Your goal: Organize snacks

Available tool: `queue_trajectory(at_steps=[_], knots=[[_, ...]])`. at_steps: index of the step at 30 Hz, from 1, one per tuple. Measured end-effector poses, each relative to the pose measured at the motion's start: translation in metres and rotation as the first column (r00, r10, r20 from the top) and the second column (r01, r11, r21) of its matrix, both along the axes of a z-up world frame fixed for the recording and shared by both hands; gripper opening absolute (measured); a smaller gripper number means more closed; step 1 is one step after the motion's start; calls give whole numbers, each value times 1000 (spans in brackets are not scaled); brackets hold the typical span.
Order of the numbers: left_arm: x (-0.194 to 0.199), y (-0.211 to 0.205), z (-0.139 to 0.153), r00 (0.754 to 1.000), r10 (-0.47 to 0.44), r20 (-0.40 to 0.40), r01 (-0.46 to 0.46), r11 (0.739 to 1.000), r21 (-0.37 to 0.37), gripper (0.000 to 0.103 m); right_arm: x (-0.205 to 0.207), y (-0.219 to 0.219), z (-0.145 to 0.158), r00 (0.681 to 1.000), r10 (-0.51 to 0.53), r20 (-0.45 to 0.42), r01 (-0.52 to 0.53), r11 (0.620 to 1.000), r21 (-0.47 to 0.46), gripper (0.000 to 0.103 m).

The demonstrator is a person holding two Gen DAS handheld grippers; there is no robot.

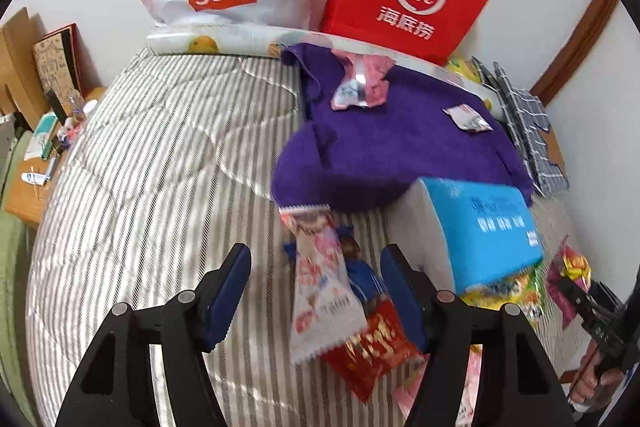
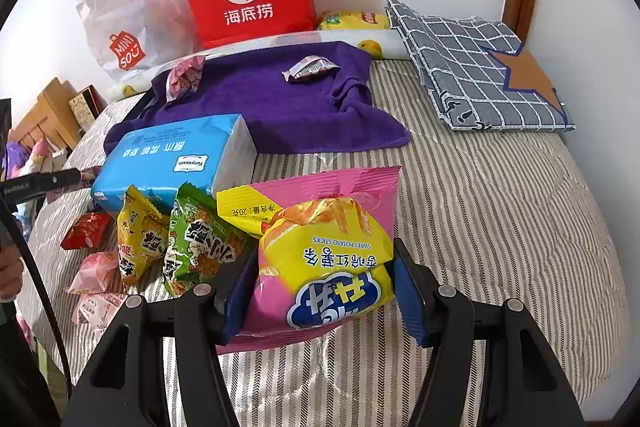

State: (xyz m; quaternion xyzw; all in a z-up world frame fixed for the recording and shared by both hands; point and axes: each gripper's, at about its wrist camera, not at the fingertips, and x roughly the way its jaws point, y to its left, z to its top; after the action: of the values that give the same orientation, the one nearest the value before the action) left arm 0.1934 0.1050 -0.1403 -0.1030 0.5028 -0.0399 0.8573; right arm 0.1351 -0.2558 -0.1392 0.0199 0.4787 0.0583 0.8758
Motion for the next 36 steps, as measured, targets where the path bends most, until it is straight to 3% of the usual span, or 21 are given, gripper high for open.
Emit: queue_trajectory(at_steps=[3, 5, 6, 8, 9, 18, 36], knots=[[16, 0, -10, 998, 23, -53, -21, 999, 42, 63, 2, 1, -1, 1000, 1, -2, -1, 1000, 0, 62], [24, 1, -18, 996, 15, -82, -15, 1000, 9, 58, 3, 1, -2, 1000, 1, -6, -1, 1000, -1, 62], [26, 0, -21, 996, 8, -91, -8, 1000, -6, 52, 3, 1, -3, 1000, 0, -7, -1, 1000, -2, 62], [28, -5, -28, 993, -2, -115, 5, 1000, 20, 25, 4, 1, -4, 1000, 1, -10, -1, 1000, -5, 62], [27, -7, -30, 993, -9, -116, 12, 1000, 24, 22, 5, 1, -4, 1000, 0, -11, 0, 1000, -6, 62], [8, -13, -15, 998, -27, -62, 28, 999, 31, 20, 10, 15, 7, 996, 82, 28, -79, 993, -83, 62], [-40, -31, 38, 992, -80, 94, 88, 993, -83, 20, -8, 35, 64, 988, 70, 137, -73, 997, 10, 62]])
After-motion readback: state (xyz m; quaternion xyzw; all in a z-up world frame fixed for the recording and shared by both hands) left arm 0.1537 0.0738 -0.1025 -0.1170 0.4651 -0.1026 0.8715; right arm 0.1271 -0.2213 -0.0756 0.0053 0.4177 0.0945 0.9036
